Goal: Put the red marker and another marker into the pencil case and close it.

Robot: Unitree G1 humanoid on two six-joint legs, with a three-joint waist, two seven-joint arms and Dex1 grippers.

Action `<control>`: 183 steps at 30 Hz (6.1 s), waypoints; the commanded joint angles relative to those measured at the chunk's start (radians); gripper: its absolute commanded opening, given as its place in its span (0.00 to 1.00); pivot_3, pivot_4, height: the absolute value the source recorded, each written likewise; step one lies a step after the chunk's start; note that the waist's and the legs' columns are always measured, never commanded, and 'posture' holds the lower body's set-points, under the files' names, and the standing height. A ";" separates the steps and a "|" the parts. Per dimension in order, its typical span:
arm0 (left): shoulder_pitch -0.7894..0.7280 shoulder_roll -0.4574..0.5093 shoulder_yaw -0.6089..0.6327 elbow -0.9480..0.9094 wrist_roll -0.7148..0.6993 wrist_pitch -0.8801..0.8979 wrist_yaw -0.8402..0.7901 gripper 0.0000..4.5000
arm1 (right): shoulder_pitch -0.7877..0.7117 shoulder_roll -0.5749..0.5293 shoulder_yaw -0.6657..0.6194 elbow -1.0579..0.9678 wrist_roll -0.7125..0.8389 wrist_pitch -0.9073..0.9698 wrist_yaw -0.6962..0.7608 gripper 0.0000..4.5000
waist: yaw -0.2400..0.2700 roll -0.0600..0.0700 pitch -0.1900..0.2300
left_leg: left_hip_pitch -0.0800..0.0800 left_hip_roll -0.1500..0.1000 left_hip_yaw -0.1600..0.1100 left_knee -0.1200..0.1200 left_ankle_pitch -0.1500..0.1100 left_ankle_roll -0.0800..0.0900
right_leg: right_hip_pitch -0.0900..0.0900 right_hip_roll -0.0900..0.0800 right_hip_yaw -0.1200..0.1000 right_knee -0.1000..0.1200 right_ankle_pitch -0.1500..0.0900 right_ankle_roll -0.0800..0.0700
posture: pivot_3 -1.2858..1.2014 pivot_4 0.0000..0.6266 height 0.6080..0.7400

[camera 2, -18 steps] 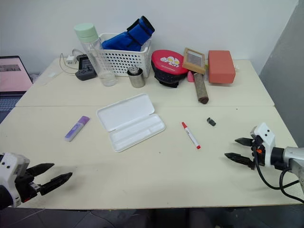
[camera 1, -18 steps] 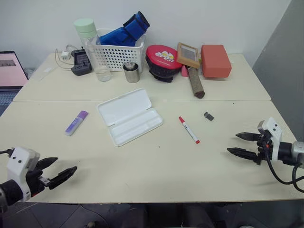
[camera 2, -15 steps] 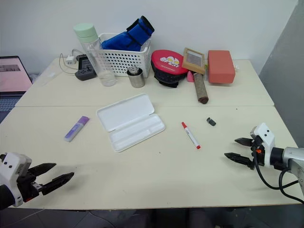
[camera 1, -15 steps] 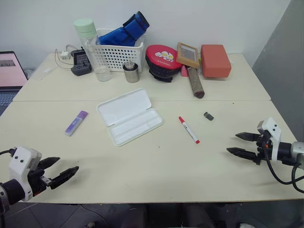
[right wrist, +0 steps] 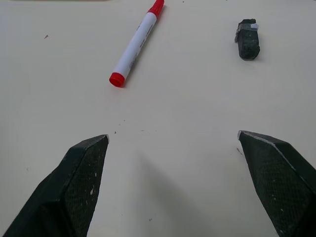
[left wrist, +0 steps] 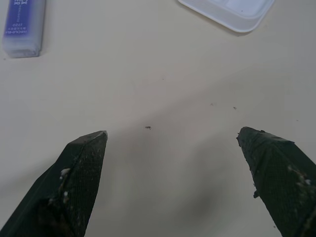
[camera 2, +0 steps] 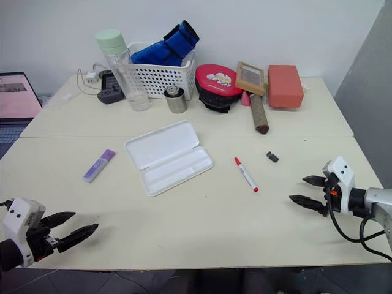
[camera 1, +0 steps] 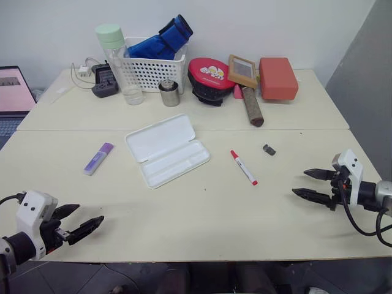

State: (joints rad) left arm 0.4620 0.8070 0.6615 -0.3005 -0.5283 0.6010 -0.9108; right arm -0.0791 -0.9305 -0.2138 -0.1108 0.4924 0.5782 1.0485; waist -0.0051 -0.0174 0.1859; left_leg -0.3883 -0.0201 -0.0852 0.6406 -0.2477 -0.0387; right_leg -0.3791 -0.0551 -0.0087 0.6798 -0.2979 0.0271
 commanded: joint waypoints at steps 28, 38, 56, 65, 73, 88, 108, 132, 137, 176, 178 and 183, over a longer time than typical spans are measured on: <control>-0.439 -0.028 -0.412 -0.106 -0.037 0.081 0.062 1.00 | -0.134 -0.011 -0.025 -0.261 0.198 0.087 0.049 0.98 | 0.001 -0.001 0.000 | 0.000 -0.001 0.000 0.001 0.000 0.000 | 0.001 0.001 -0.001 0.000 0.001 0.001 | 0.52 0.24 1.00; -0.755 -0.124 -0.714 0.108 0.110 -0.001 0.032 1.00 | -0.175 0.013 0.041 -0.382 0.126 0.075 -0.071 0.98 | 0.000 -0.001 0.001 | -0.002 -0.002 0.001 0.003 -0.001 0.002 | -0.001 0.002 -0.001 0.000 0.003 0.004 | 0.52 0.24 1.00; -0.832 -0.182 -0.874 0.287 0.301 -0.084 0.019 0.69 | -0.186 0.018 0.015 -0.476 0.224 0.097 -0.095 1.00 | 0.000 -0.001 0.001 | -0.002 -0.003 -0.001 0.004 -0.001 0.003 | 0.000 0.002 -0.001 0.000 0.003 0.005 | 0.52 0.24 1.00; -0.832 -0.186 -0.867 0.284 0.315 -0.080 0.015 0.32 | -0.193 0.018 0.030 -0.452 0.210 0.075 -0.080 1.00 | 0.000 -0.001 0.001 | -0.002 -0.003 -0.001 0.004 -0.001 0.003 | 0.000 0.002 -0.001 0.000 0.003 0.005 | 0.52 0.24 1.00; -0.816 -0.165 -0.877 0.239 0.314 -0.130 -0.035 0.01 | -0.182 0.013 0.027 -0.441 0.200 0.062 -0.069 1.00 | 0.000 -0.001 0.001 | -0.002 -0.003 -0.001 0.004 -0.001 0.003 | 0.000 0.002 -0.001 0.000 0.003 0.005 | 0.52 0.24 1.00; -0.718 -0.073 -0.969 0.071 0.318 -0.178 -0.193 0.00 | -0.139 0.007 0.000 -0.465 0.208 0.072 -0.077 1.00 | 0.001 -0.001 0.001 | -0.002 -0.003 -0.001 0.004 -0.001 0.003 | 0.000 0.001 -0.001 0.000 0.003 0.005 | 0.52 0.24 1.00; -0.699 -0.043 -1.003 0.046 0.341 -0.198 -0.251 0.00 | -0.131 0.003 0.021 -0.461 0.199 0.080 -0.093 1.00 | 0.001 -0.001 0.001 | -0.002 -0.003 -0.001 0.004 -0.002 0.003 | 0.000 0.002 -0.001 0.000 0.003 0.005 | 0.52 0.24 1.00; -0.664 -0.023 -0.797 -0.198 0.080 0.021 -0.221 0.93 | -0.158 0.025 0.077 -0.409 0.174 0.078 -0.113 1.00 | -0.001 -0.001 0.001 | -0.002 -0.002 -0.001 0.004 -0.002 0.003 | 0.000 0.002 -0.001 0.000 0.003 0.005 | 0.52 0.24 1.00; -0.664 -0.024 -0.712 -0.257 -0.007 0.085 -0.178 0.99 | -0.153 0.035 0.087 -0.407 0.164 0.084 -0.120 1.00 | -0.001 -0.001 0.001 | -0.002 -0.002 -0.001 0.004 -0.002 0.003 | 0.000 0.002 -0.001 0.000 0.003 0.005 | 0.52 0.24 1.00; -0.763 -0.119 -0.536 -0.322 -0.200 0.120 0.124 1.00 | -0.342 0.388 0.448 -0.199 -0.269 0.466 -0.701 0.11 | -0.009 -0.002 0.000 | -0.002 -0.003 -0.002 0.005 -0.002 0.003 | 0.000 0.002 0.000 0.001 0.003 0.005 | 0.52 0.24 1.00; -0.762 -0.116 -0.538 -0.323 -0.204 0.122 0.122 1.00 | -0.342 0.374 0.444 -0.205 -0.269 0.464 -0.689 0.06 | -0.008 -0.002 0.000 | -0.002 -0.003 -0.002 0.005 -0.002 0.003 | 0.000 0.002 0.000 0.001 0.003 0.005 | 0.52 0.24 1.00; -0.752 -0.101 -0.539 -0.319 -0.198 0.116 0.105 1.00 | -0.373 0.312 0.381 -0.232 -0.256 0.444 -0.652 0.06 | -0.009 -0.002 0.000 | -0.002 -0.003 -0.002 0.005 -0.002 0.003 | 0.000 0.002 0.000 0.001 0.003 0.005 | 0.52 0.24 1.00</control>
State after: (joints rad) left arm -0.2873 0.6944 0.1140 -0.5911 -0.7072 0.7322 -0.7984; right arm -0.4182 -0.5968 0.2195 -0.3176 0.2434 1.0353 0.3771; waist -0.0137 -0.0192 0.1859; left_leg -0.3903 -0.0235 -0.0866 0.6452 -0.2494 -0.0354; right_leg -0.3797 -0.0532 -0.0090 0.6805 -0.2945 0.0322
